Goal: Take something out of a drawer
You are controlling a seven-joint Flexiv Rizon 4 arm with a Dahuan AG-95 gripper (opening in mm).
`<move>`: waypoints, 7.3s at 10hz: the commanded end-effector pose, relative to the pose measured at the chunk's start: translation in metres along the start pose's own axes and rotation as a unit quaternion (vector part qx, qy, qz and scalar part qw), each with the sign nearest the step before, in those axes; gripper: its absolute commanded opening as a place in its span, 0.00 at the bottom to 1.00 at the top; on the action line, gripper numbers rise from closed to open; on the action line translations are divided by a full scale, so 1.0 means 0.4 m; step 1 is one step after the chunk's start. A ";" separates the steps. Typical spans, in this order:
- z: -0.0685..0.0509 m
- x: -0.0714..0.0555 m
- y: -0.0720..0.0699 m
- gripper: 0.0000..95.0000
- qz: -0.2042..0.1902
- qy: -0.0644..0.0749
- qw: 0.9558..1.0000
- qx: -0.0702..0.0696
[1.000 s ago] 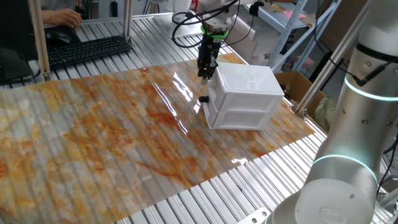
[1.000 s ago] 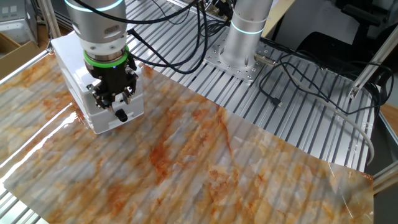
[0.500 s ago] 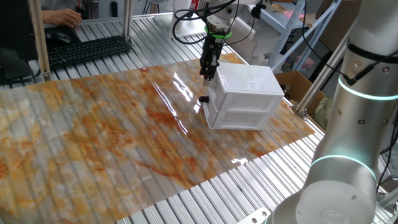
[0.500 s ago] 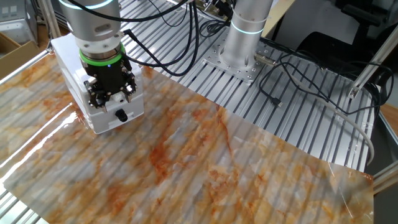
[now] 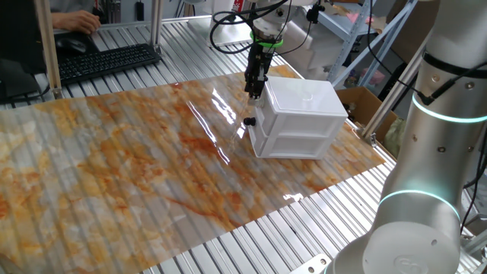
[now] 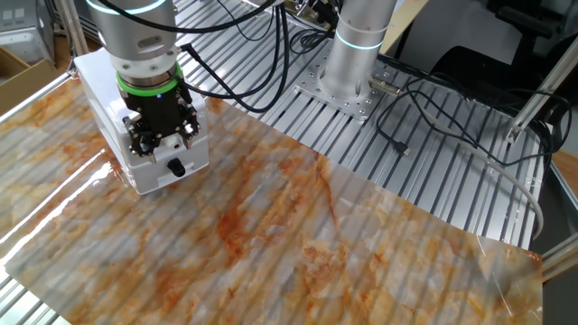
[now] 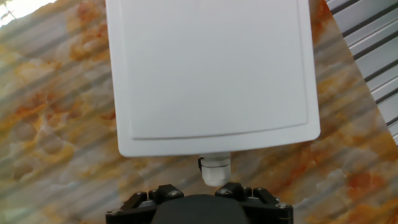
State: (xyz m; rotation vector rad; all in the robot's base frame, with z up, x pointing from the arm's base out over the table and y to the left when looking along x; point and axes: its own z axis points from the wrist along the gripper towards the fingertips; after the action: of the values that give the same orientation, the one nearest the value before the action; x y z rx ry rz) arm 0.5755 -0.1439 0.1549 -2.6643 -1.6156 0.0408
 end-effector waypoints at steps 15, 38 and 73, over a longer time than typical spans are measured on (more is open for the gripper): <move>0.028 -0.031 -0.046 0.40 -0.017 0.005 1.000 0.001; 0.030 -0.035 -0.039 0.00 -0.034 0.009 0.999 0.000; 0.027 0.148 -0.057 0.00 0.006 -0.018 1.000 0.002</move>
State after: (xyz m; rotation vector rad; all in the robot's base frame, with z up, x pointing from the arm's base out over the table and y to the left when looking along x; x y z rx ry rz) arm 0.5834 -0.0797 0.1448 -2.6835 -1.6107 0.0930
